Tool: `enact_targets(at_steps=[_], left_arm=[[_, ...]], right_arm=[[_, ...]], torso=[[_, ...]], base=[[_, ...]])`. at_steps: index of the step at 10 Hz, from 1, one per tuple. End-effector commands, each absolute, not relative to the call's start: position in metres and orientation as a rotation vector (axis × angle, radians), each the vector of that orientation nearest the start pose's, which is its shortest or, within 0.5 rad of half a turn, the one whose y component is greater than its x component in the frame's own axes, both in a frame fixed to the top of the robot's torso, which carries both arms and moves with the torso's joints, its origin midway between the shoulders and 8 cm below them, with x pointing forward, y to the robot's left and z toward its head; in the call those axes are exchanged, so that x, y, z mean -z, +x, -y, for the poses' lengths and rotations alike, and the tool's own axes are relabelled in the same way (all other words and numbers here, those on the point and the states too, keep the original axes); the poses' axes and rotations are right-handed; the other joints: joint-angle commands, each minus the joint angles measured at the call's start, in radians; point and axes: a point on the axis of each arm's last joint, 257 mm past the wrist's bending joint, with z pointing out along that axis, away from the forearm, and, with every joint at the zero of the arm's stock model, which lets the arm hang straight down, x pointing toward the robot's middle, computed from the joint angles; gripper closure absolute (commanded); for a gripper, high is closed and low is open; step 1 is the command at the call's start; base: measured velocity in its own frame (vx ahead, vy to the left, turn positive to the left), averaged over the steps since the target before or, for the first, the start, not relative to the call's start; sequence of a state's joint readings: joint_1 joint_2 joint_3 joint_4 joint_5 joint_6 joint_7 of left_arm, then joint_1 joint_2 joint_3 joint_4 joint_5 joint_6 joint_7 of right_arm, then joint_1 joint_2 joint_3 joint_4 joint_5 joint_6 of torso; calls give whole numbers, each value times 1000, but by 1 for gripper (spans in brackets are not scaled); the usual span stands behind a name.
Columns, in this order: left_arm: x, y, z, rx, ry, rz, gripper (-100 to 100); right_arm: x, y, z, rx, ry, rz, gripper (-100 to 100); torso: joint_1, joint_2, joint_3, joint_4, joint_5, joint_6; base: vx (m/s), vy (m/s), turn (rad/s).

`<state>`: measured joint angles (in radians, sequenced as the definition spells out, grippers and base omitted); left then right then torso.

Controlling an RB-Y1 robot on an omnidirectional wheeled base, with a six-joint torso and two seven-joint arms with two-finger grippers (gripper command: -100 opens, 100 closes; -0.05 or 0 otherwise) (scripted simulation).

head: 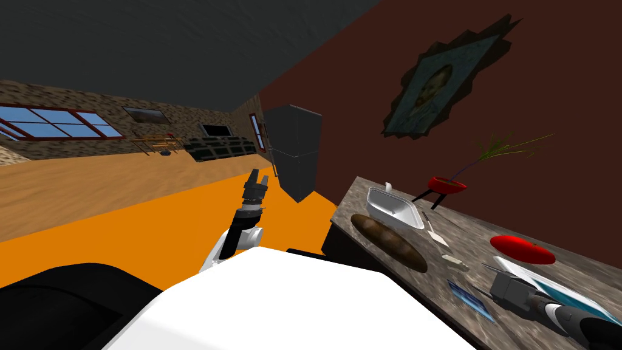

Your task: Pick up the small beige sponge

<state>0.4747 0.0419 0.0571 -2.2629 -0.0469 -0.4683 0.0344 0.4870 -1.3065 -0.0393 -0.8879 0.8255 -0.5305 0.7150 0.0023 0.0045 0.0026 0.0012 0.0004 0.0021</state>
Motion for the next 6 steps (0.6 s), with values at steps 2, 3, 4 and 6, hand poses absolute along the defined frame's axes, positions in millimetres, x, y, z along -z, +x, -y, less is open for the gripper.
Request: enact_targets(at_steps=[2, 3, 4, 6], left_arm=[[-20, 353, -289, 1249, -627, -677, 0], [-20, 353, -289, 1249, -627, -677, 0], [-20, 353, -289, 1249, -627, -677, 0], [-20, 353, -289, 1250, -626, -677, 0]], right_arm=[[288, 216, 770, 788, -1110, -2341, -100], [288, 216, 770, 788, -1110, -2341, -100], [295, 209, 773, 795, -1080, -2363, -100], [306, 197, 778, 807, -1030, -2399, -100]], torso=[[0, 0, 0, 0, 0, 0], [1, -1, 0, 0, 0, 0], [1, -1, 0, 0, 0, 0], [-3, 3, 2, 1, -1, -1]], base=[[9, 11, -33], [7, 8, -23], [-33, -21, 200], [-77, -60, 253]])
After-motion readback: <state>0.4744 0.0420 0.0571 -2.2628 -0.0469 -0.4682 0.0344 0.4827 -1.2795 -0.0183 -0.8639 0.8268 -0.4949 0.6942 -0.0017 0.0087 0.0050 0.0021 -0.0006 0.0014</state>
